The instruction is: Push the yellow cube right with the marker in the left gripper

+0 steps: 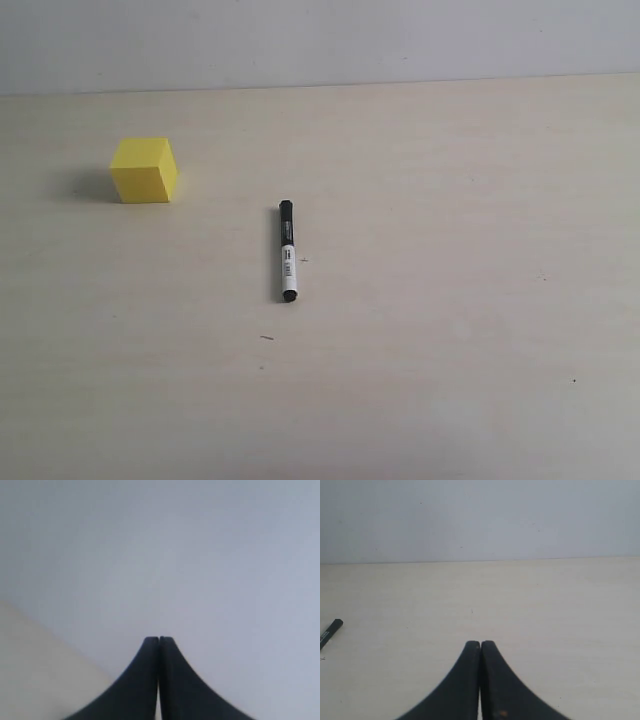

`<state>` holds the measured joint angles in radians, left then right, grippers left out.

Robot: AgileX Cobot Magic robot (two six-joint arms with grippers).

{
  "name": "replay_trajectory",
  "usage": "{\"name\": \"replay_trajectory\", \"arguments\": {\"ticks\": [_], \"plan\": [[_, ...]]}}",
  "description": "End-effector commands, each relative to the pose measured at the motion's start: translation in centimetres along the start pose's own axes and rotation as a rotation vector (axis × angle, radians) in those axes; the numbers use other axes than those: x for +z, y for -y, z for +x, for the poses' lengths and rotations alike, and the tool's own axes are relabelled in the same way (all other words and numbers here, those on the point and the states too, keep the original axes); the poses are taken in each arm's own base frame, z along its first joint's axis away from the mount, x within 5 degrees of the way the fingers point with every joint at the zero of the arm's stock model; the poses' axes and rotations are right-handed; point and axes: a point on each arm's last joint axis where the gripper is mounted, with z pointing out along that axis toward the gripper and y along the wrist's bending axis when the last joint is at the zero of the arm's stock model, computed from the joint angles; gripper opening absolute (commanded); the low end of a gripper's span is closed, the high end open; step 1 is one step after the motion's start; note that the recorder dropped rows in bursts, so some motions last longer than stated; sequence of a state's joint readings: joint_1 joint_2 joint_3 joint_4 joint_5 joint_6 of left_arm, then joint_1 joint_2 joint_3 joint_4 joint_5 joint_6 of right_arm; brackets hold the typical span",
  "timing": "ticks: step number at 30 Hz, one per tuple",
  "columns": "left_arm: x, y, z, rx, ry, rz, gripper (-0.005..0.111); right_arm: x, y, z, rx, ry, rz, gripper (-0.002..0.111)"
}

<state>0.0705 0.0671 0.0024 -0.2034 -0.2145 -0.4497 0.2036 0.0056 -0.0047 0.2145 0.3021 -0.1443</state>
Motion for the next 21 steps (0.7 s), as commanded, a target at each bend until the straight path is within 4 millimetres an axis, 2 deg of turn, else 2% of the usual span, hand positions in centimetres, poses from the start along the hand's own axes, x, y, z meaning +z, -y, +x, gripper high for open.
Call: {"name": "replay_trajectory", "arguments": {"ticks": [1, 2, 5, 8, 10, 11, 12, 13, 14, 16, 17, 19, 20, 21], "plan": [[-0.3, 0.8, -2.2, -0.295, 0.221, 0.124, 0.003, 0.0, 0.0, 0.2, -0.004, -0.001, 0.007, 0.0], [-0.7, 1.3, -3.1, -0.31, 0.322, 0.197, 0.003, 0.0, 0.0, 0.2, -0.004, -0.001, 0.007, 0.0], [-1.2, 2.9, -4.3, -0.197, 0.41, 0.333, 0.003, 0.0, 0.0, 0.2, -0.004, -0.001, 0.007, 0.0], [-1.7, 5.5, -5.9, -0.037, 0.471, 0.486, 0.003, 0.0, 0.0, 0.2, -0.004, -0.001, 0.007, 0.0], [-1.4, 8.0, -7.6, 0.077, 0.451, 0.563, 0.003, 0.0, 0.0, 0.2, -0.004, -0.001, 0.007, 0.0], [0.1, 9.9, -9.2, 0.16, 0.388, 0.563, 0.003, 0.0, 0.0, 0.2, -0.004, -0.001, 0.007, 0.0], [1.5, 10.7, -9.9, 0.192, 0.329, 0.537, 0.003, 0.0, 0.0, 0.2, -0.004, -0.001, 0.007, 0.0], [5.1, 11.6, -10.7, 0.197, 0.184, 0.452, 0.002, 0.0, 0.0, 0.2, -0.004, -0.001, 0.007, 0.0], [7.0, 11.8, -10.7, 0.214, 0.103, 0.404, 0.002, 0.0, 0.0, 0.2, -0.004, -0.001, 0.007, 0.0], [12.1, 11.4, -9.8, 0.269, -0.099, 0.28, 0.002, 0.0, 0.0, 0.2, -0.004, -0.001, 0.007, 0.0], [14.7, 10.8, -8.8, 0.262, -0.197, 0.227, 0.002, 0.0, 0.0, 0.2, -0.004, -0.001, 0.007, 0.0], [19.1, 9.2, -5.5, 0.295, -0.421, 0.174, 0.002, 0.0, 0.0, 0.2, -0.004, -0.001, 0.007, 0.0], [21.9, 7.7, -1.9, 0.285, -0.661, 0.165, 0.002, 0.0, 0.0, 0.2, -0.004, -0.001, 0.007, 0.0], [23.0, 7.2, 0.0, 0.19, -0.775, 0.177, 0.002, 0.0, 0.0, 0.2, -0.004, -0.001, 0.007, 0.0]]}}
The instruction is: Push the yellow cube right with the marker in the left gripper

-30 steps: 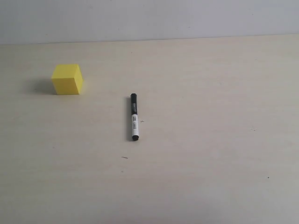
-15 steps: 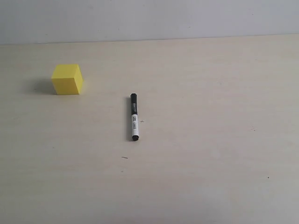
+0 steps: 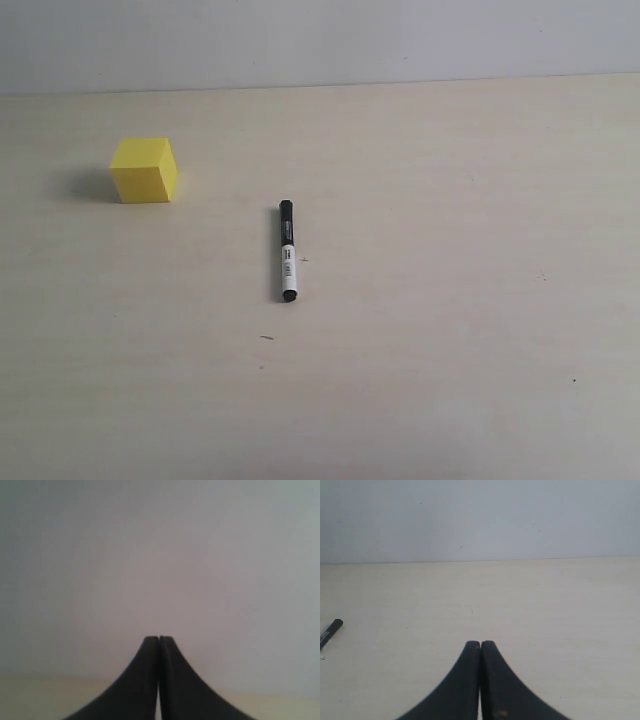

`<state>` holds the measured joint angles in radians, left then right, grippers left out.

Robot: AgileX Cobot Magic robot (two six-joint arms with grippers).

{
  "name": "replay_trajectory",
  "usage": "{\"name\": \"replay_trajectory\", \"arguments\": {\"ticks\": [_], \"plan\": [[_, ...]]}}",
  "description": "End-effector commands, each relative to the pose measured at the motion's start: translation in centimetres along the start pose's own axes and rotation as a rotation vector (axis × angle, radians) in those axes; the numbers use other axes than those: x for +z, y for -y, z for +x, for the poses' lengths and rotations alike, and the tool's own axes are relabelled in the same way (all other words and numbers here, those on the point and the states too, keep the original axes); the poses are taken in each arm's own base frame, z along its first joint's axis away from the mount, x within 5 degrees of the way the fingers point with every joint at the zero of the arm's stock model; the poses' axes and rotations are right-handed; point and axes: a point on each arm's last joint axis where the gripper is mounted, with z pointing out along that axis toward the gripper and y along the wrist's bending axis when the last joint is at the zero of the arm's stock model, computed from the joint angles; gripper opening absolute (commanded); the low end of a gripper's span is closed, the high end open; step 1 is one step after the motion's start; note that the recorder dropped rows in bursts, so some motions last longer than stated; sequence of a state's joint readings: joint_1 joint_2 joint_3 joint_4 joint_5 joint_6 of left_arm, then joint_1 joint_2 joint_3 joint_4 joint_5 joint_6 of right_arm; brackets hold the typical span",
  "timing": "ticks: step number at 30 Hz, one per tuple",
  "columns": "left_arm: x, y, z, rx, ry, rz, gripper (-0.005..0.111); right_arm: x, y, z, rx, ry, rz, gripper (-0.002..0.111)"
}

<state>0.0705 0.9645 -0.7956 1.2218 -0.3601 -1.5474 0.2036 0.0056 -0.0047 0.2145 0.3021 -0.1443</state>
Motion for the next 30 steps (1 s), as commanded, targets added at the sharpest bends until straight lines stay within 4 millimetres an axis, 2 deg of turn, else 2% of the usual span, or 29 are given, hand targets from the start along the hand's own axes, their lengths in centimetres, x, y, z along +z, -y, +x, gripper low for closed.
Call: {"name": "replay_trajectory", "arguments": {"ticks": [1, 4, 6, 9, 12, 14, 17, 19, 21, 24, 25, 27, 30], "plan": [[7.7, -3.3, 6.9, -0.163, -0.491, 0.059, 0.002, 0.0, 0.0, 0.2, -0.004, -0.001, 0.007, 0.0], [10.3, -3.5, 10.1, -0.212, -0.66, 0.238, 0.002, 0.0, 0.0, 0.2, -0.004, -0.001, 0.007, 0.0], [11.5, -3.3, 11.1, -0.169, -0.684, 0.278, 0.002, 0.0, 0.0, 0.2, -0.004, -0.001, 0.007, 0.0], [12.7, -3.3, 11.1, 0.007, -0.631, 0.231, 0.002, 0.0, 0.0, 0.2, -0.004, -0.001, 0.007, 0.0], [13.6, -4.0, 10.3, 0.321, -0.547, 0.141, 0.002, 0.0, 0.0, 0.2, -0.004, -0.001, 0.007, 0.0], [13.9, -5.8, 9.5, 0.48, -0.501, -0.076, 0.002, 0.0, 0.0, 0.2, -0.004, -0.001, 0.007, 0.0], [13.7, -9.1, 8.5, 0.441, -0.426, -0.497, 0.002, 0.0, 0.0, 0.2, -0.004, -0.001, 0.007, 0.0], [13.3, -10.5, 8.4, 0.445, -0.428, -0.669, 0.002, 0.0, 0.0, 0.2, -0.004, -0.001, 0.007, 0.0], [12.3, -11.7, 8.6, 0.57, -0.545, -0.804, 0.002, 0.0, 0.0, 0.2, -0.004, -0.001, 0.007, 0.0], [11.2, -12.7, 9.0, 0.766, -0.877, -0.891, 0.002, 0.0, 0.0, 0.2, -0.004, -0.001, 0.007, 0.0], [10.8, -12.8, 9.2, 0.763, -0.994, -0.906, 0.002, 0.0, 0.0, 0.2, -0.004, -0.001, 0.007, 0.0], [10.7, -12.5, 9.4, 0.632, -1.134, -0.905, 0.002, 0.0, 0.0, 0.2, -0.004, -0.001, 0.007, 0.0], [11.5, -10.0, 9.5, 0.334, -1.261, -0.73, 0.002, 0.0, 0.0, 0.2, -0.004, -0.001, 0.007, 0.0]]}}
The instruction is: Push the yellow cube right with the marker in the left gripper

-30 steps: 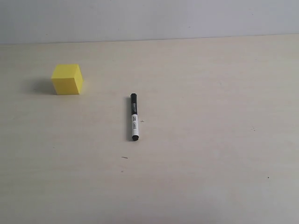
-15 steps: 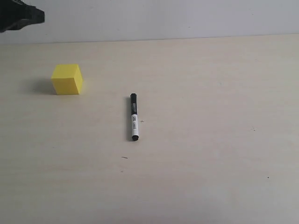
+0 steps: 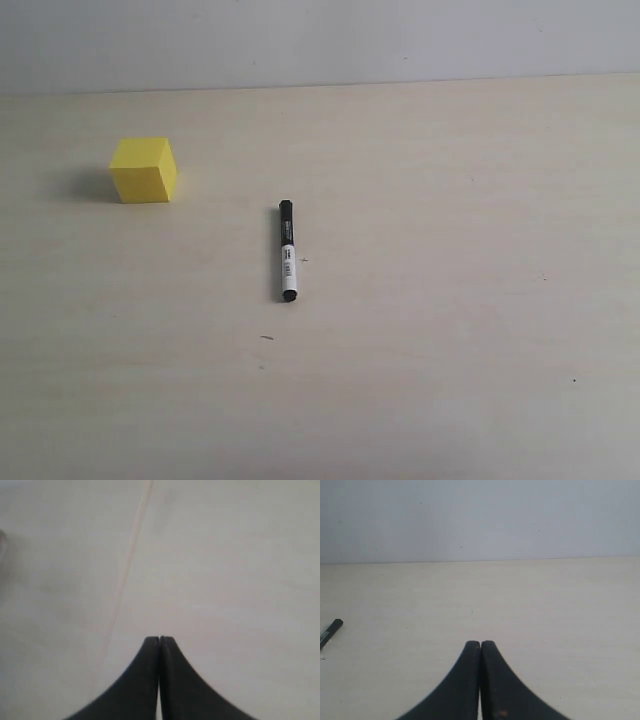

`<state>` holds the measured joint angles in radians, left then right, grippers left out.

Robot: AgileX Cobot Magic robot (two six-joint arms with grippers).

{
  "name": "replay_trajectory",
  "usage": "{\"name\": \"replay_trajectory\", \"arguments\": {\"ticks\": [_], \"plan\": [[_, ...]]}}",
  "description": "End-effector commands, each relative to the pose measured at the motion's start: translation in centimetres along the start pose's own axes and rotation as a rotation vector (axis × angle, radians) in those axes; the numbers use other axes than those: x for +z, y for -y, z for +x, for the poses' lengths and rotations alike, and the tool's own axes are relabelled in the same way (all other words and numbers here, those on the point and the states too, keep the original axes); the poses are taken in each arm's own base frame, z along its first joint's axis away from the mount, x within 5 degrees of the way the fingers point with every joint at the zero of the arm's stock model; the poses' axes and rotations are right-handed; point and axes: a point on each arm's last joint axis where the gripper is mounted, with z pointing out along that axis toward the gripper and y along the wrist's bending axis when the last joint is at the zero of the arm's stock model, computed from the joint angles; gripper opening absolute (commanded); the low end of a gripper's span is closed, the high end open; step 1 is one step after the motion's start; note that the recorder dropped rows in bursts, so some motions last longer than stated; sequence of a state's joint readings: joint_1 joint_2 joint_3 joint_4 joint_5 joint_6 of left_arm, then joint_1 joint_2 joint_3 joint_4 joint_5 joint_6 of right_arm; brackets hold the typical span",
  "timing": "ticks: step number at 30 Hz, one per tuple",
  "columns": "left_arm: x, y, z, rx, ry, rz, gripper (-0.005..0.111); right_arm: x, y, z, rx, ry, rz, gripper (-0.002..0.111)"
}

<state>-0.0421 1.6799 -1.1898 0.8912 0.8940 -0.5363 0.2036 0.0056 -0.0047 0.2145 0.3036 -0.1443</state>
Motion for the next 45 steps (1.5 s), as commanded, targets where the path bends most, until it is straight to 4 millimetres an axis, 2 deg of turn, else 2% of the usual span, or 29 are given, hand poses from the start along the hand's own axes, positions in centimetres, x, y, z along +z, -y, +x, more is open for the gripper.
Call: {"name": "replay_trajectory", "arguments": {"ticks": [1, 4, 6, 9, 12, 15, 19, 24, 29, 31, 34, 40, 42, 45], "plan": [[-3.0, 2.2, -0.7, -0.031, -0.22, 0.413, 0.002, 0.0, 0.1, 0.1, -0.004, 0.0, 0.007, 0.0], [-6.4, 4.3, -1.5, 0.049, -0.248, 0.742, 0.002, 0.0, 0.1, 0.1, -0.004, 0.002, 0.007, 0.0], [-8.8, 5.7, -2.4, 0.084, -0.191, 0.938, 0.002, 0.0, 0.0, 0.1, -0.002, 0.002, 0.007, 0.0], [-12.1, 7.5, -3.4, 0.096, -0.13, 1.093, 0.002, 0.0, 0.0, 0.1, -0.002, 0.002, 0.007, 0.0], [-15.0, 9.7, -3.2, 0.202, -0.089, 1.056, 0.002, 0.0, 0.0, 0.1, -0.002, 0.002, 0.007, 0.0], [-17.7, 12.5, -2.2, 0.288, -0.077, 0.958, 0.002, 0.0, 0.0, 0.1, -0.002, 0.002, 0.007, 0.0], [-20.0, 16.4, -1.2, 0.367, -0.054, 0.851, 0.002, 0.0, 0.0, 0.1, -0.002, 0.002, 0.007, 0.0], [-20.7, 21.3, -0.6, 0.403, -0.071, 0.782, 0.002, 0.0, 0.0, 0.1, -0.002, 0.002, 0.007, 0.0], [-19.4, 25.8, -0.6, 0.395, -0.118, 0.772, 0.003, 0.0, 0.0, 0.1, -0.002, 0.002, 0.007, 0.0], [-18.5, 27.2, -0.6, 0.372, -0.164, 0.756, 0.007, 0.0, 0.0, 0.1, -0.002, 0.002, 0.007, 0.0], [-17.4, 28.8, -0.5, 0.334, -0.214, 0.732, 0.018, 0.0, 0.0, 0.1, -0.002, 0.002, 0.007, 0.0], [-16.2, 30.5, -0.4, 0.268, -0.254, 0.716, 0.052, 0.0, 0.0, 0.1, -0.002, 0.002, 0.007, 0.0], [-15.9, 30.8, -0.4, 0.237, -0.268, 0.709, 0.056, 0.0, 0.0, 0.1, -0.002, 0.002, 0.007, 0.0], [-15.5, 31.5, -0.3, 0.187, -0.276, 0.71, 0.055, 0.0, 0.0, 0.1, -0.002, 0.002, 0.007, 0.0]]}}
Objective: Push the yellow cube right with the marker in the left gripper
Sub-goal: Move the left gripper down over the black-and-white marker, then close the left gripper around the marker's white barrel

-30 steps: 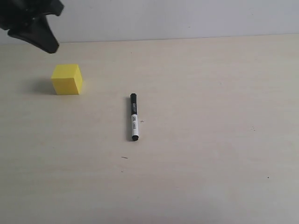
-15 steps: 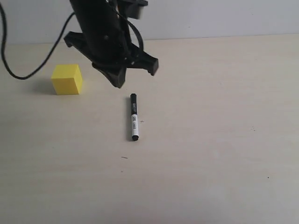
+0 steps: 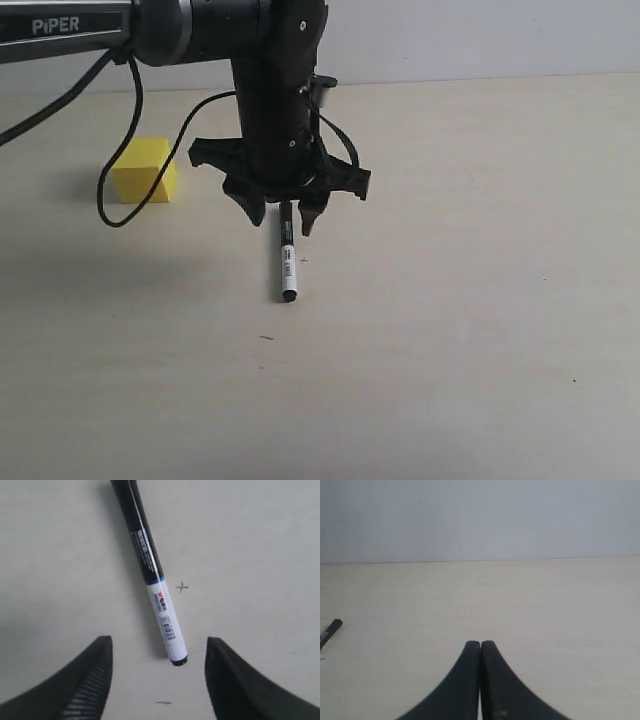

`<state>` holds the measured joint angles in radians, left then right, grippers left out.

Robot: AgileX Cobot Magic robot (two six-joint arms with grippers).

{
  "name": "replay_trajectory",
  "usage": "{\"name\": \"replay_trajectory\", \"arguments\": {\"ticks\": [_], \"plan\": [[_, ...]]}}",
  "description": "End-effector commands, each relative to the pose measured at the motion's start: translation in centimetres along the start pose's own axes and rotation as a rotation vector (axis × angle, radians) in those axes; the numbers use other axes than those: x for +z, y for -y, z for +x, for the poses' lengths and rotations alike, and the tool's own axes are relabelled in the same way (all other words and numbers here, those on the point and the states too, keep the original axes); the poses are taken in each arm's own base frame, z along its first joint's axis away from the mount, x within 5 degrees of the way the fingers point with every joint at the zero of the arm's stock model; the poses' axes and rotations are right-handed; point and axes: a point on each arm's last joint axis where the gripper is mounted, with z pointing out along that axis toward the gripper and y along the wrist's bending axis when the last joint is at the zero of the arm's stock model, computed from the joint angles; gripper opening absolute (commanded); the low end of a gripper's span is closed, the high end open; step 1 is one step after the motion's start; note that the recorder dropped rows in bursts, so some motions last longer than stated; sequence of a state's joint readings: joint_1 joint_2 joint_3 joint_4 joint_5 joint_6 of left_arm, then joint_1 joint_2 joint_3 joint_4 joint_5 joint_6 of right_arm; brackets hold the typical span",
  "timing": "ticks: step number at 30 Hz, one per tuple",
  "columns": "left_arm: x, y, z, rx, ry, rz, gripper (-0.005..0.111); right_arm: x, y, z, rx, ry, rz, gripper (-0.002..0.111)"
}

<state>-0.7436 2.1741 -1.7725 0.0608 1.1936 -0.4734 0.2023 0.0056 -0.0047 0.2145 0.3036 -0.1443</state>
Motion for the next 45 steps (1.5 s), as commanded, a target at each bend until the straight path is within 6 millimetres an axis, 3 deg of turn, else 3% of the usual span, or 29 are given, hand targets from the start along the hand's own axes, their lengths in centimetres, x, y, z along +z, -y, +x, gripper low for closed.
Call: {"name": "replay_trajectory", "arguments": {"ticks": [1, 22, 45], "plan": [[0.5, 0.5, -0.5, -0.068, 0.033, 0.015, 0.055, 0.0, 0.0, 0.1, -0.002, 0.002, 0.005, 0.0], [6.2, 0.1, -0.9, -0.142, -0.051, -0.031, 0.055, 0.0, 0.0, 0.2, -0.002, -0.002, 0.005, 0.0], [7.1, 0.2, -1.0, -0.141, -0.053, -0.032, 0.055, 0.0, 0.0, 0.2, -0.002, -0.002, 0.005, 0.0]]}}
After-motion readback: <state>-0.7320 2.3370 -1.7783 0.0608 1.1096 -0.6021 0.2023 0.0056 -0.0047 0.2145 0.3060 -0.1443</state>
